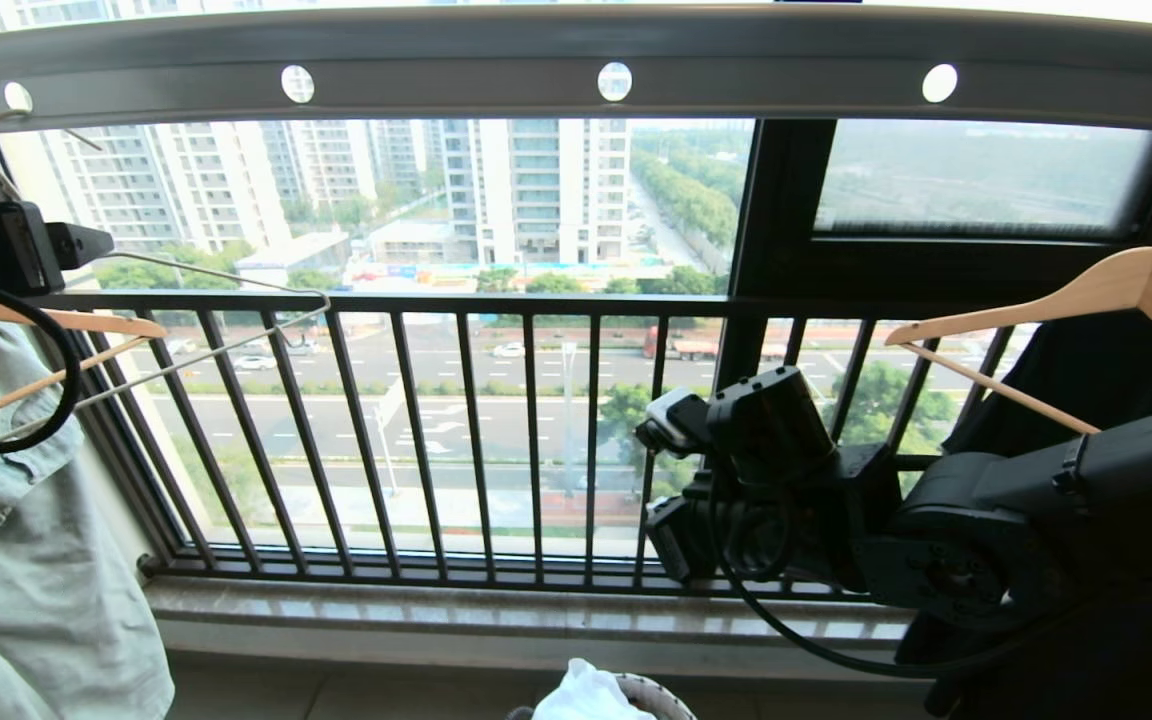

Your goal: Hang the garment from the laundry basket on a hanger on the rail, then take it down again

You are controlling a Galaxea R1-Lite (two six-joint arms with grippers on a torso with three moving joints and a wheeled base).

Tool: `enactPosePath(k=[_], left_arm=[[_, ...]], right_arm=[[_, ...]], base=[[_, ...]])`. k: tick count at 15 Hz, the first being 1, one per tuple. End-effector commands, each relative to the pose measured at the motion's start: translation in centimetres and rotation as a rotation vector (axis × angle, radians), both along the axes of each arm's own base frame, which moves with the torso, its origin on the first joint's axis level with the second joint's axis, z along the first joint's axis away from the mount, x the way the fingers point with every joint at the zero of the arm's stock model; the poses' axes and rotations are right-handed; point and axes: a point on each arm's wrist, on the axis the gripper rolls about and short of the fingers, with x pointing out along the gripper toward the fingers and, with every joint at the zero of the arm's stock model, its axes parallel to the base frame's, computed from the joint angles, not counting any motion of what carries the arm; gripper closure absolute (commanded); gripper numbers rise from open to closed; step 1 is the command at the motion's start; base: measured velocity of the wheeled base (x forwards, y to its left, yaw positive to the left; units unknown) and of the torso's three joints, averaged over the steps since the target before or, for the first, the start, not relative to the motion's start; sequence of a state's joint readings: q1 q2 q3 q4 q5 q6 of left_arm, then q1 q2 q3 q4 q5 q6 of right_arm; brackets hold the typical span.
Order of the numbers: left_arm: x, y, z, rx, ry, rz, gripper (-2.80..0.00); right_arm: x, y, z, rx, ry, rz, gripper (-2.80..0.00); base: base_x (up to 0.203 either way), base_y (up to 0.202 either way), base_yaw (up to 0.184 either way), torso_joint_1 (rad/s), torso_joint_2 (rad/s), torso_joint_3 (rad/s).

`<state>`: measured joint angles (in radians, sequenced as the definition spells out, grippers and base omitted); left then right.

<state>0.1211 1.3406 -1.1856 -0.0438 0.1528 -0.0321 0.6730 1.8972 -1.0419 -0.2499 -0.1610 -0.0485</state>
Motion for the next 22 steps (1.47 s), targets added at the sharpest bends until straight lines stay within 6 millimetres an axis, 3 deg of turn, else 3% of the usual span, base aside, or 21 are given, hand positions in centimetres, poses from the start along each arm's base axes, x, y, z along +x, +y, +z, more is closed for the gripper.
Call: enactPosePath(k=[1,4,5,8,13,17,22], left_arm=[[-4.0,-0.5,2.2,0.012,-0.118,0.001,-2.8],[-7.5,-0.9,4.0,0.027,-0.223,0.001,-2.8],[-8.6,-1.0,4.5,0.032,-0.248,-0.002,0.0],[-12.3,-1.7,3.6,0.017,-0.168,-0.098,0.0],[-19.5,-3.1,-1.6,-0.027,-0.115,-0.321,0.0],[-24.5,-3.9,-4.2,-0.085,-0.054,-0.466,0.0],[-28.0,-4.0,-7.9,-0.101,-0.022,-0.512,0.0]], right_arm=[[-0.4,-0.3,1.0,0.017,-0.022,0.001,0.0],[-0.9,-0.6,1.9,0.032,-0.044,0.003,0.0],[-1.0,-0.7,2.1,0.034,-0.046,0.003,0.0],[-1.6,-1.2,3.0,0.046,-0.067,0.005,0.0],[-3.4,-2.7,6.5,0.102,-0.156,0.007,0.0],[-4.2,-3.4,8.0,0.127,-0.197,0.009,0.0],[-4.9,-3.9,8.7,0.122,-0.228,0.019,0.0]], base=[[0.0,0.0,0.0,0.0,0.0,0.0],[0.0,0.0,0.0,0.0,0.0,0.0],[0.0,0.0,0.0,0.0,0.0,0.0],[0.0,0.0,0.0,0.0,0.0,0.0],[0.0,0.0,0.0,0.0,0.0,0.0],[0.0,0.0,0.0,0.0,0.0,0.0],[0.0,0.0,0.0,0.0,0.0,0.0]])
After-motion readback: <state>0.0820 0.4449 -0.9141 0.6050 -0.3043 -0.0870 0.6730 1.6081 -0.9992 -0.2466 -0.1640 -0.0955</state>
